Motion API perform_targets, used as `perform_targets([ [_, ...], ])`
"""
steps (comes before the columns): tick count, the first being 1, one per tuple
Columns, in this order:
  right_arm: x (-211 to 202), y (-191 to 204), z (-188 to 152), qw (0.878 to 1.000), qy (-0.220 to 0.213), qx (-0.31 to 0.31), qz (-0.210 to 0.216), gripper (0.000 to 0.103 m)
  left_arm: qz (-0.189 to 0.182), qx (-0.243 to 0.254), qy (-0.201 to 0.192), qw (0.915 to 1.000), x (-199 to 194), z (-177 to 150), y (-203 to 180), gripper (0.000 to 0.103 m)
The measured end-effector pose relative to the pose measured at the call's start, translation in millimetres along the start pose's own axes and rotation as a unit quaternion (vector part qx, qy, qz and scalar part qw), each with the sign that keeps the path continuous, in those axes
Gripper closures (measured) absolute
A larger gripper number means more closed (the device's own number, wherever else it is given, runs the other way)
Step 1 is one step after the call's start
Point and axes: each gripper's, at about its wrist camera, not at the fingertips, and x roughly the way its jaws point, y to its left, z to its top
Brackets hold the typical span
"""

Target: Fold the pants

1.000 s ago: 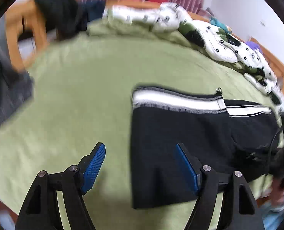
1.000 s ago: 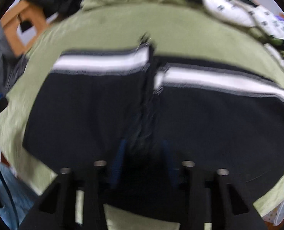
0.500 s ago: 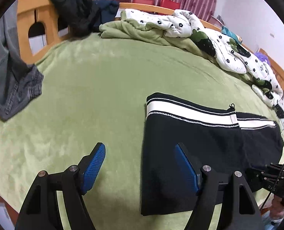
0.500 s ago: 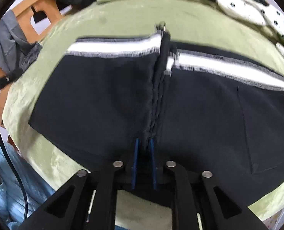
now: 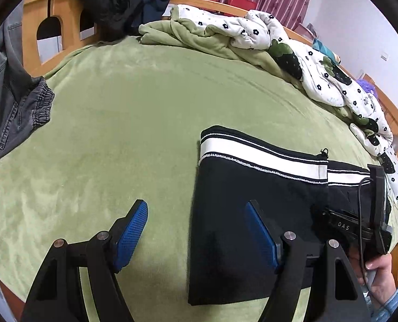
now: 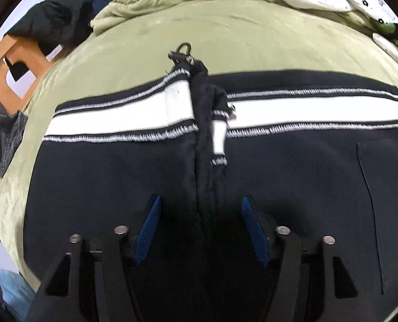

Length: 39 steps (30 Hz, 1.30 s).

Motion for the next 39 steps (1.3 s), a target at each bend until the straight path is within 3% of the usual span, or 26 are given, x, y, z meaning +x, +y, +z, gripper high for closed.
perform_targets([
  [1,-3.5,3.6,-0.4,1.0,-0.004,-0.013,-0.006,0.084,0.001,0.0,0.004,1.0,2.8,0.2,0.2,0.03],
  [3,-18.3,5.5,-0.2,0.999,-0.028,-0.029,-0.002,0.088,-0.001,-0.003,0.012,0.9999,6.6,-0.2,1.0,0.03],
  [6,-49.6,-7.6,0.8,0.997,-0.061,-0.014,0.033,0.089,-0.01,-0.009,0.021,0.9997,9.7,-0.3,4.1,0.03],
  [9,-52.4,-25.7,-4.2,0.998,-0.05,0.015,0.021,0.088,-0.02,-0.01,0.021,0.9995,9.7,-1.7,3.5,0.03],
  [11,-31.4,-27.7,-5.8,1.0,-0.018,0.01,-0.004,0.085,-0.018,-0.002,0.024,0.9996,13.0,-3.1,-0.2,0.03],
  [13,-17.6,-27.9,-10.9,1.0,0.006,-0.007,-0.025,0.075,-0.021,0.005,0.036,0.9991,18.9,-5.0,-6.5,0.03],
  [17,-51.7,-27.7,-20.6,1.0,-0.018,0.009,-0.024,0.074,-0.037,0.019,0.057,0.9975,27.2,-13.5,-18.3,0.03],
  [20,-84.7,-28.7,-43.4,0.999,-0.049,0.021,-0.011,0.072,-0.017,0.048,0.066,0.9965,33.6,-24.0,-27.8,0.03],
  [22,-83.9,-21.5,-60.1,0.999,-0.032,-0.001,-0.01,0.072,-0.003,0.056,0.106,0.9928,48.9,-35.1,-31.5,0.03],
  [24,-64.2,-14.8,-72.8,0.999,0.011,-0.028,-0.037,0.072,-0.02,0.037,0.148,0.9881,64.0,-44.3,-30.1,0.03],
  [25,-53.8,-12.1,-77.3,0.998,0.028,-0.038,-0.041,0.066,-0.023,0.029,0.161,0.9863,69.4,-48.8,-31.0,0.029],
  [30,-62.6,-17.0,-73.2,0.999,0.022,-0.024,-0.033,0.063,0.0,0.035,0.147,0.9886,63.9,-40.7,-42.2,0.03],
  [32,-83.1,-23.1,-64.0,1.0,-0.002,0.007,-0.025,0.063,0.008,0.035,0.128,0.9911,54.7,-34.0,-45.4,0.031],
  [36,-146.1,-38.3,-44.1,0.994,-0.096,0.038,-0.033,0.063,0.0,0.049,0.089,0.9948,26.9,-13.1,-58.3,0.031],
  [38,-182.1,-57.0,-36.7,0.989,-0.136,0.044,-0.044,0.055,-0.024,0.058,0.078,0.995,9.0,6.8,-67.7,0.031],
  [39,-197.4,-71.2,-33.9,0.986,-0.153,0.048,-0.053,0.045,-0.031,0.061,0.069,0.9953,2.5,15.6,-70.8,0.031],
])
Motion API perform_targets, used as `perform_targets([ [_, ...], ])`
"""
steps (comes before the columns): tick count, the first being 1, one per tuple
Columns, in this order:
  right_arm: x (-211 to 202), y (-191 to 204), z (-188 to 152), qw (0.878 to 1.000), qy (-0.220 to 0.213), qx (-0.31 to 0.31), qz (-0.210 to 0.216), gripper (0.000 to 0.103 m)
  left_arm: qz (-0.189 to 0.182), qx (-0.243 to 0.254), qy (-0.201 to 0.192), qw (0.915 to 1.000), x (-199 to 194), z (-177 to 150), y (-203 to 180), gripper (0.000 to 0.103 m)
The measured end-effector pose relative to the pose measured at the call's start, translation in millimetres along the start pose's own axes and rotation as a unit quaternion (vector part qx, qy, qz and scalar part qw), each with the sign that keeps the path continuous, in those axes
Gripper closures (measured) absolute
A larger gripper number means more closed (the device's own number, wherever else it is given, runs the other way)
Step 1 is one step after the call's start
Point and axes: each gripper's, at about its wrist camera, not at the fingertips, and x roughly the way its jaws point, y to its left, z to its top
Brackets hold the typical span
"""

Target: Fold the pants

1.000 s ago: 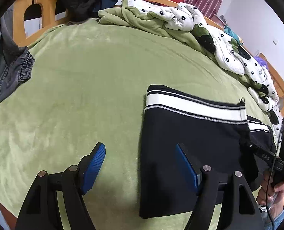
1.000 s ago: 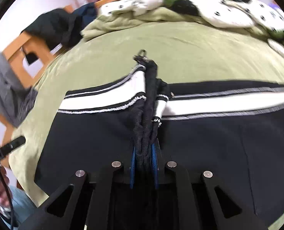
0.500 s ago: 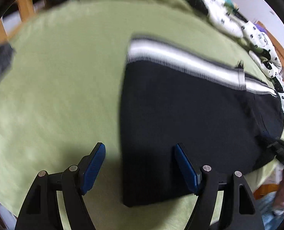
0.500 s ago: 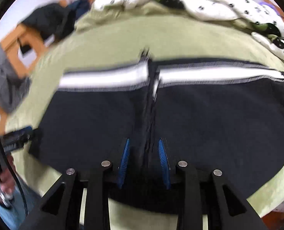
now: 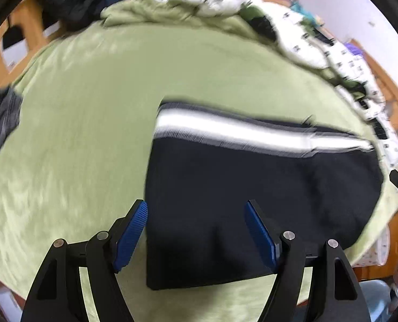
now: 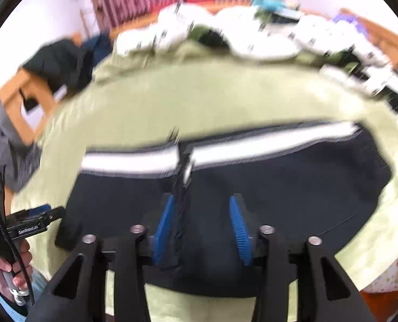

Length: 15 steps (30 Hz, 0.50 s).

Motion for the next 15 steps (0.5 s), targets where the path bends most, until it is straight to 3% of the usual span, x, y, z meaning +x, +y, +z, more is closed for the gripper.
perform_targets([
  [2,-18.1,-30.8,11.5,0.999,-0.025,0.002,-0.029,0.041,-0.015,0.011,-0.029,0.9994,-22.6,19.8,-4.0,0.03],
  [6,-24.0,-103.6,19.6,0.995,-0.035,0.027,-0.084,0.036,-0.031,0.026,-0.067,0.9969,-40.1,45.4,1.7,0.03],
  [10,4.6,-173.3,1.8,0.99,-0.025,0.101,-0.095,0.036,-0.046,0.026,-0.056,0.997,-10.5,51.0,15.4,0.03],
  [15,67.0,-230.6,-40.9,0.976,0.003,0.209,-0.068,0.036,-0.077,-0.014,-0.018,0.9968,52.1,35.7,41.2,0.031],
])
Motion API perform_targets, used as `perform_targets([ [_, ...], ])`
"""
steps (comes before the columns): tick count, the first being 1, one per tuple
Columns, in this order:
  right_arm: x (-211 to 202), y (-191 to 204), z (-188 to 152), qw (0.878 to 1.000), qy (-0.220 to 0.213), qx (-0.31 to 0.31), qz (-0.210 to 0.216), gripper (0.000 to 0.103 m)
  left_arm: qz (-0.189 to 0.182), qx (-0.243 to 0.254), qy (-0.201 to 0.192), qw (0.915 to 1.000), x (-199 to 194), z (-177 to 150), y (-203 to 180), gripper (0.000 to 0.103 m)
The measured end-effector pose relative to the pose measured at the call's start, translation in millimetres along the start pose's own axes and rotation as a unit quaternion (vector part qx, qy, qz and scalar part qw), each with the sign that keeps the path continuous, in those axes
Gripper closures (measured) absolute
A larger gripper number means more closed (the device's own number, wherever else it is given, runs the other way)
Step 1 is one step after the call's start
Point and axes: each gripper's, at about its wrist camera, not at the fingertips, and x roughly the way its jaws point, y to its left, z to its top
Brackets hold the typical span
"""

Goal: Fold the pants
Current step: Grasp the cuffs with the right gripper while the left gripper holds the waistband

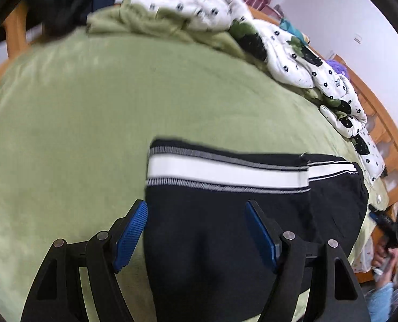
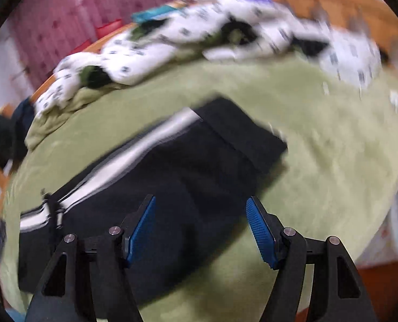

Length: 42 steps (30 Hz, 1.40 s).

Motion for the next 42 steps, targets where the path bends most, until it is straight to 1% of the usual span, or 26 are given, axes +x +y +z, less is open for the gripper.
perform_targets([
  [3,23.7,-15.6,-2.9,0.999,-0.001,0.026,0.019,0.036,-0.038,-0.005,0.014,0.9992,26.8,-9.8,13.7,0.031],
  [5,45.0,-19.2,0.2,0.999,0.008,0.035,0.018,0.036,-0.038,-0.016,0.019,0.999,43.6,-10.6,20.8,0.032],
  [6,52.6,-20.8,1.8,0.999,0.009,0.043,0.027,0.036,-0.038,-0.028,0.018,0.9987,52.0,-9.9,24.9,0.032],
  [8,65.5,-23.8,8.5,0.997,-0.004,0.058,0.044,0.035,-0.043,-0.046,0.019,0.9978,64.5,-5.9,32.8,0.032],
  [10,77.0,-23.8,17.6,0.997,-0.015,0.059,0.05,0.035,-0.065,-0.061,0.026,0.9957,77.9,0.5,43.5,0.032],
  [11,79.9,-23.5,20.6,0.997,-0.017,0.061,0.05,0.035,-0.089,-0.07,0.035,0.9929,85.2,3.9,51.3,0.032],
  [12,82.7,-23.3,24.0,0.997,-0.02,0.064,0.05,0.037,-0.107,-0.082,0.029,0.9904,85.9,6.0,57.3,0.032],
  [14,83.0,-21.2,27.4,0.996,-0.022,0.066,0.05,0.043,-0.145,-0.124,0.029,0.9811,87.4,7.7,72.3,0.033],
  [15,82.1,-20.4,28.0,0.996,-0.024,0.065,0.048,0.051,-0.15,-0.132,0.028,0.9795,88.0,6.9,74.2,0.042],
  [16,80.1,-19.0,28.4,0.997,-0.025,0.062,0.045,0.06,-0.15,-0.139,0.028,0.9785,89.0,6.7,75.8,0.049],
  [17,75.6,-16.5,28.9,0.996,-0.028,0.062,0.053,0.066,-0.146,-0.145,0.032,0.9781,91.1,6.5,77.1,0.056],
  [18,69.7,-13.4,29.6,0.996,-0.035,0.062,0.061,0.076,-0.142,-0.151,0.032,0.9778,91.8,6.6,76.7,0.061],
  [19,63.6,-9.0,31.3,0.995,-0.045,0.06,0.061,0.081,-0.141,-0.152,0.03,0.9777,90.6,6.8,75.9,0.066],
  [21,47.6,9.9,35.1,0.996,-0.067,0.04,0.049,0.084,-0.142,-0.154,0.018,0.9777,81.6,6.9,73.0,0.083],
  [23,28.6,35.2,40.5,0.996,-0.084,0.012,0.039,0.086,-0.148,-0.149,0.001,0.9777,67.0,9.3,69.1,0.088],
  [26,-5.7,74.9,51.0,0.992,-0.114,-0.021,0.043,0.086,-0.147,-0.144,-0.009,0.9785,45.1,21.0,58.3,0.088],
  [27,-20.0,90.5,55.2,0.99,-0.127,-0.031,0.05,0.086,-0.146,-0.143,-0.012,0.9788,39.8,24.9,57.2,0.088],
  [29,-41.1,115.1,60.7,0.986,-0.145,-0.044,0.064,0.087,-0.158,-0.138,-0.02,0.9777,25.0,34.3,55.9,0.089],
  [31,-60.0,140.8,66.4,0.983,-0.153,-0.056,0.088,0.087,-0.171,-0.14,-0.025,0.9749,10.4,44.0,58.9,0.089],
  [32,-69.5,154.9,68.7,0.98,-0.156,-0.062,0.103,0.087,-0.171,-0.14,-0.029,0.9748,4.6,47.2,61.0,0.089],
  [33,-75.8,165.3,69.7,0.978,-0.159,-0.068,0.116,0.087,-0.158,-0.136,-0.036,0.9772,-6.5,53.0,66.3,0.089],
  [35,-86.0,185.8,68.6,0.971,-0.163,-0.08,0.157,0.087,-0.119,-0.129,-0.055,0.9829,-26.3,64.0,80.5,0.088],
  [37,-80.4,198.7,63.9,0.966,-0.156,-0.083,0.191,0.087,-0.062,-0.124,-0.068,0.9881,-42.2,77.4,106.2,0.088],
  [39,-62.3,204.3,57.8,0.964,-0.146,-0.089,0.205,0.087,-0.024,-0.123,-0.073,0.9894,-43.2,86.5,128.8,0.087],
  [41,-23.8,209.2,47.6,0.967,-0.124,-0.107,0.193,0.087,0.007,-0.126,-0.065,0.9899,-31.7,92.9,151.1,0.087],
  [42,2.9,209.4,42.3,0.972,-0.103,-0.113,0.181,0.087,0.016,-0.131,-0.056,0.9897,-19.3,94.9,161.4,0.086],
])
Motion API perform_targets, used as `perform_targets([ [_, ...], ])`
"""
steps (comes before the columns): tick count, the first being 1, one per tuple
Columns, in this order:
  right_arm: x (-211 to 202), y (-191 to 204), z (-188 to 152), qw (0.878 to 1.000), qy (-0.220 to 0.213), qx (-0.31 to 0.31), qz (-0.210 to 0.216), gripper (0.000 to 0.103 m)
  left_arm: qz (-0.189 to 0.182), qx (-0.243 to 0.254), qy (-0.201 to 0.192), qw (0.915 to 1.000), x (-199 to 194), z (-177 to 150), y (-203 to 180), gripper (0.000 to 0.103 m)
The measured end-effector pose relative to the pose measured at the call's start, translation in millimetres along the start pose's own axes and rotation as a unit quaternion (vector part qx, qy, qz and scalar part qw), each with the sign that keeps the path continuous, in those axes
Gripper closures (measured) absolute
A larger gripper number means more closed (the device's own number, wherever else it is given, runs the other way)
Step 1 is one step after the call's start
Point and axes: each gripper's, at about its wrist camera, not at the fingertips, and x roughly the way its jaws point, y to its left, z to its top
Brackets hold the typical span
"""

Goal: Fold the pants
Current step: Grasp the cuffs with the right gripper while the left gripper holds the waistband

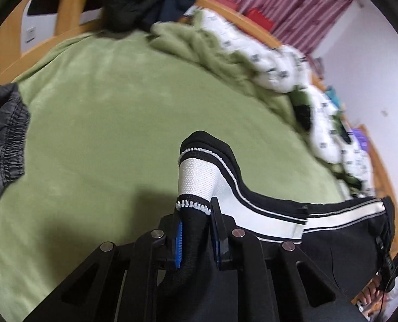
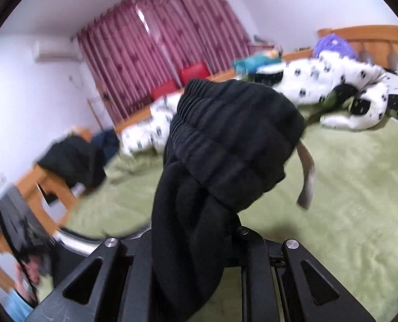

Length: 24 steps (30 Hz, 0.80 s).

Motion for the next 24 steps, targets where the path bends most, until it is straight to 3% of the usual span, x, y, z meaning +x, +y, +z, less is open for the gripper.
perform_targets([
  [2,44.1,-18.1,-19.9,0.998,0.047,0.002,-0.034,0.087,0.013,-0.009,0.021,0.9997,30.7,-1.0,15.2,0.086],
  [4,82.4,-42.7,-40.9,0.993,0.084,0.008,-0.084,0.087,0.048,-0.007,0.024,0.9985,54.4,-5.6,24.1,0.082],
  [6,95.2,-65.1,-55.4,0.991,0.096,0.022,-0.086,0.086,0.072,-0.001,0.027,0.997,69.9,-11.9,32.2,0.071],
  [9,90.6,-77.0,-68.7,0.993,0.095,0.018,-0.068,0.085,0.096,0.013,0.02,0.9951,70.5,-17.9,34.2,0.055],
  [11,90.2,-76.8,-74.1,0.99,0.115,0.009,-0.075,0.081,0.124,0.041,0.015,0.9913,62.0,-23.1,29.4,0.054],
  [13,85.0,-78.4,-79.9,0.987,0.134,0.019,-0.084,0.068,0.143,0.068,0.007,0.9873,45.2,-33.5,20.8,0.053],
  [15,72.1,-77.5,-86.2,0.986,0.134,0.033,-0.09,0.058,0.143,0.091,-0.003,0.9855,23.4,-51.8,12.4,0.044],
  [18,48.9,-81.5,-98.8,0.986,0.124,0.047,-0.102,0.049,0.151,0.12,-0.02,0.9811,-2.8,-88.4,6.7,0.04],
  [20,36.5,-80.7,-106.7,0.984,0.132,0.052,-0.109,0.049,0.155,0.118,-0.017,0.9807,-5.6,-113.6,9.0,0.037],
  [22,27.9,-76.6,-111.1,0.981,0.144,0.052,-0.12,0.049,0.149,0.097,0.024,0.9837,11.9,-139.3,19.3,0.035],
  [24,20.4,-65.8,-109.7,0.977,0.153,0.043,-0.14,0.049,0.122,0.06,-0.002,0.9907,2.1,-146.1,31.1,0.036],
])
